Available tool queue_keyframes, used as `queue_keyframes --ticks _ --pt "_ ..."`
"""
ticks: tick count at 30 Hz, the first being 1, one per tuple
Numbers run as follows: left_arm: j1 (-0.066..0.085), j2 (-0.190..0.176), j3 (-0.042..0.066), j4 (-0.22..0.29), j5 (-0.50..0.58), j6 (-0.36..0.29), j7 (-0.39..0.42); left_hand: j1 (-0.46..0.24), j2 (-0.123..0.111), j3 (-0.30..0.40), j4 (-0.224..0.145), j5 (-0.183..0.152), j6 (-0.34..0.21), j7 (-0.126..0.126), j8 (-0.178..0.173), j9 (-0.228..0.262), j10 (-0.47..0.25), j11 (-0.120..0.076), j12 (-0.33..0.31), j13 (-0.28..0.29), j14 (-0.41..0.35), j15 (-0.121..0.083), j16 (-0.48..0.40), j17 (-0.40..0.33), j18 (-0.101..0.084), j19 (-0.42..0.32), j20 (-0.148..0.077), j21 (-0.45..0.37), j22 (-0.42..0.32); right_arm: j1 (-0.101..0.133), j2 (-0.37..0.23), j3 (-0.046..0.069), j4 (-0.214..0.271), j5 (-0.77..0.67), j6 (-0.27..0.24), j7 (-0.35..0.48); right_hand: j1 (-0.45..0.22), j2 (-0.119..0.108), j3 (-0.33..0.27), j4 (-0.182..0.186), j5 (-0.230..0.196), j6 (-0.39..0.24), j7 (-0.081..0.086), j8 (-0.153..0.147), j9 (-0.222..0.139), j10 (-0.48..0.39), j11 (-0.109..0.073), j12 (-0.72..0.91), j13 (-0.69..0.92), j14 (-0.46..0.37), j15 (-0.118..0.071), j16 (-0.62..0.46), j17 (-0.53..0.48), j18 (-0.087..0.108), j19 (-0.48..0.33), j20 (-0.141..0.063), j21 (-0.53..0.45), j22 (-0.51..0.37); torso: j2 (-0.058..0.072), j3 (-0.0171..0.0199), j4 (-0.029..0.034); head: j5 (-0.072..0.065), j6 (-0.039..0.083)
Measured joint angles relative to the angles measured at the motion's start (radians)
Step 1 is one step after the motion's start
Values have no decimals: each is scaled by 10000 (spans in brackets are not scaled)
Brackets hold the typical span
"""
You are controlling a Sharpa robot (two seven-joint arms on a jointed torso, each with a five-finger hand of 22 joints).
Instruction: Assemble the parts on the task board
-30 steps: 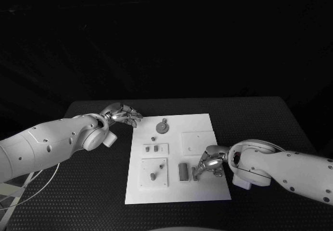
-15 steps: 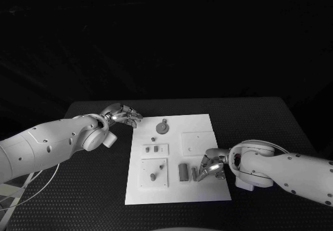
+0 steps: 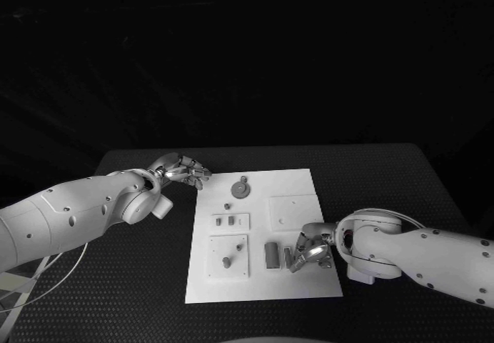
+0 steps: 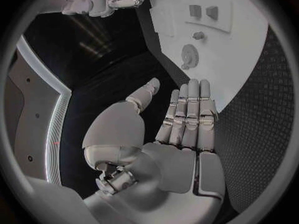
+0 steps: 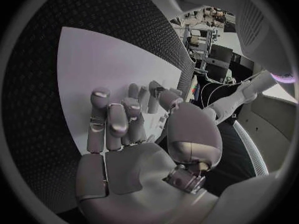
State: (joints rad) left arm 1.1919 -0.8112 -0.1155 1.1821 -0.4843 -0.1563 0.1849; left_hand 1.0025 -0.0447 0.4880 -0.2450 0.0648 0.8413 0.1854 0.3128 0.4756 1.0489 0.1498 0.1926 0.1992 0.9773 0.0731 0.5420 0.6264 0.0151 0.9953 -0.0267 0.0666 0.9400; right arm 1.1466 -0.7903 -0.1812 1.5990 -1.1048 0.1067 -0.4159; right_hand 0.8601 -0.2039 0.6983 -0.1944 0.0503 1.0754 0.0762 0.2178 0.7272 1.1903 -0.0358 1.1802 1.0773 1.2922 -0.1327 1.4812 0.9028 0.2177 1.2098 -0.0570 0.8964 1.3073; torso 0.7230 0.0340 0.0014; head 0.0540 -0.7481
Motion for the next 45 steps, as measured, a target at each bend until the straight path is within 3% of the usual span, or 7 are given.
queue_keyframes --ticks 12,22,37,45 --pt "0 1 0 -2 0 3 0 0 0 -28 -27 0 0 0 0 1 0 0 0 -9 0 0 0 8 0 0 0 0 0 -2 117 2 -126 -115 -177 -204 -269 378 -124 263 0 48 -48 37 24 37 -37 0 -22 66 -61 0 73 5 1 2 0 -1 -1 -1 1 0 -20" --pt "0 1 0 -2 0 5 0 0 0 -28 -27 0 0 0 0 1 0 0 0 -8 0 0 0 7 0 0 0 0 1 -2 193 6 -181 -293 -230 -331 -231 598 -197 190 -1 62 -64 36 34 37 -37 0 -22 82 -46 0 73 6 53 -18 0 0 0 -2 4 3 -24" --pt "0 -2 0 -3 0 9 0 0 0 -27 -27 0 0 0 0 2 0 0 0 -7 0 0 0 15 -1 0 0 0 1 -5 208 21 -86 -658 -228 -339 -160 742 -249 -218 -1 62 -66 36 43 36 -35 0 -20 97 -30 0 72 6 53 -16 0 0 0 -4 2 6 -63" --pt "0 -1 0 -8 0 13 0 0 0 -28 -28 0 0 0 0 2 0 0 0 -7 0 0 0 14 0 0 0 0 1 -34 196 16 62 -840 -155 -240 -166 845 -664 -751 -1 63 -67 36 63 35 -35 0 -20 97 -29 0 19 7 53 -15 0 0 0 -2 4 6 -81"
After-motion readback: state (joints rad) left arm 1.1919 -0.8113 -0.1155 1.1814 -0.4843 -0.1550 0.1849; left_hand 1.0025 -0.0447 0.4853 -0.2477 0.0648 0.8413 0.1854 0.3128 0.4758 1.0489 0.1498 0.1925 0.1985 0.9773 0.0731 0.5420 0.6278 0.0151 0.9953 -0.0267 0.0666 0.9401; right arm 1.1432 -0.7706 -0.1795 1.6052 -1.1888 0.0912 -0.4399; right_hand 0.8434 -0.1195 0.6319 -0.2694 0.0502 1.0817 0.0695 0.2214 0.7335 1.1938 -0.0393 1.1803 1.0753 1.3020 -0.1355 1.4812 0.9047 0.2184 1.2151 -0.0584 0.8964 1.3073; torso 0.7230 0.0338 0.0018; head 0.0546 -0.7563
